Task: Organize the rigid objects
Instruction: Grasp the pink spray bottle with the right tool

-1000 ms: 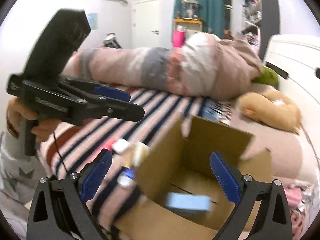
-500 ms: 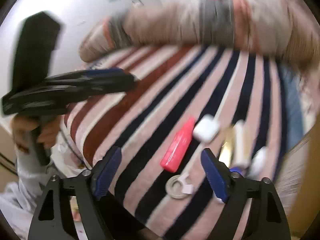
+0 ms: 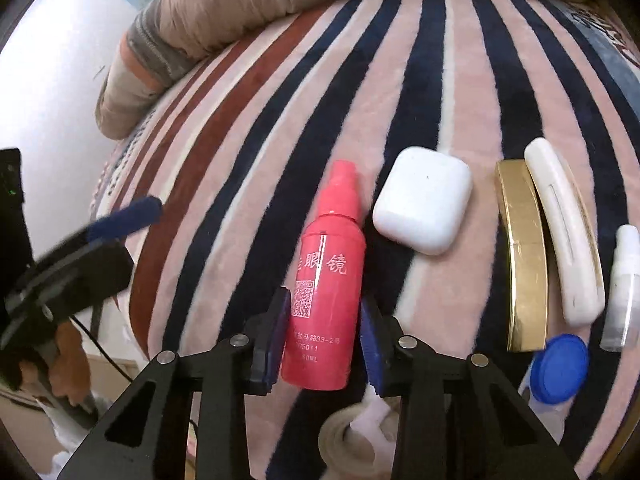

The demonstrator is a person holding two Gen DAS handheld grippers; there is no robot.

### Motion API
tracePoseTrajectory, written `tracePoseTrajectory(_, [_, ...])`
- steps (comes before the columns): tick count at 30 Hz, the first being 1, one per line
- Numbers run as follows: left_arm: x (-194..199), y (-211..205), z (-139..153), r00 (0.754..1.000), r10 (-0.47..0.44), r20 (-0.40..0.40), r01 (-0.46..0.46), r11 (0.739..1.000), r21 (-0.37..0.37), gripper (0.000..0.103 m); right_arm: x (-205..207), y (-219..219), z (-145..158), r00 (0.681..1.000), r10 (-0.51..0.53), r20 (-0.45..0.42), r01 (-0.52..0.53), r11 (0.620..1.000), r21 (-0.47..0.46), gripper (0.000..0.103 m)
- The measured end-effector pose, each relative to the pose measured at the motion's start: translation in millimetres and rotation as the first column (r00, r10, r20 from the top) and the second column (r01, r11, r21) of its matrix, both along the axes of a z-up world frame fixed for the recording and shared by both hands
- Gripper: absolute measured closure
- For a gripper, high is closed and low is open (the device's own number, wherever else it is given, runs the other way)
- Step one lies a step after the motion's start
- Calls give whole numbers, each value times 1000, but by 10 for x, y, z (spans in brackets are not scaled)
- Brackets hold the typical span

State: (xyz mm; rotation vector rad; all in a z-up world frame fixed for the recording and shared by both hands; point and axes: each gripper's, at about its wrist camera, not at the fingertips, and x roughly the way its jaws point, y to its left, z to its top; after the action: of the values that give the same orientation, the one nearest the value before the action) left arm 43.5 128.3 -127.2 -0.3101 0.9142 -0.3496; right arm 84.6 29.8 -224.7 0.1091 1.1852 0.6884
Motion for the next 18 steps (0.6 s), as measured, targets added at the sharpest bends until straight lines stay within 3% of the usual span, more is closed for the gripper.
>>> tracePoseTrajectory(4, [31,-22,-18,1000,-15,-9,15,999,-33,32,-111,28,85,997,15,70,-14,1000,-14,76])
tracePoseTrajectory(10, [36,-147,68,999,-47,0,47,996,-70,32,-358,64,445,980,71,187,-77,997,28,76])
tracePoseTrajectory(14, [6,-223,240,997,-66,44,71,990,-122,32,-549,24,716,955,106,277,-128,990,61,76])
tracePoseTrajectory(18, [-66,-395,537,988,-98,123,114,985,-132,47,-746,-153,997,926,117,359,-158,984,88,76])
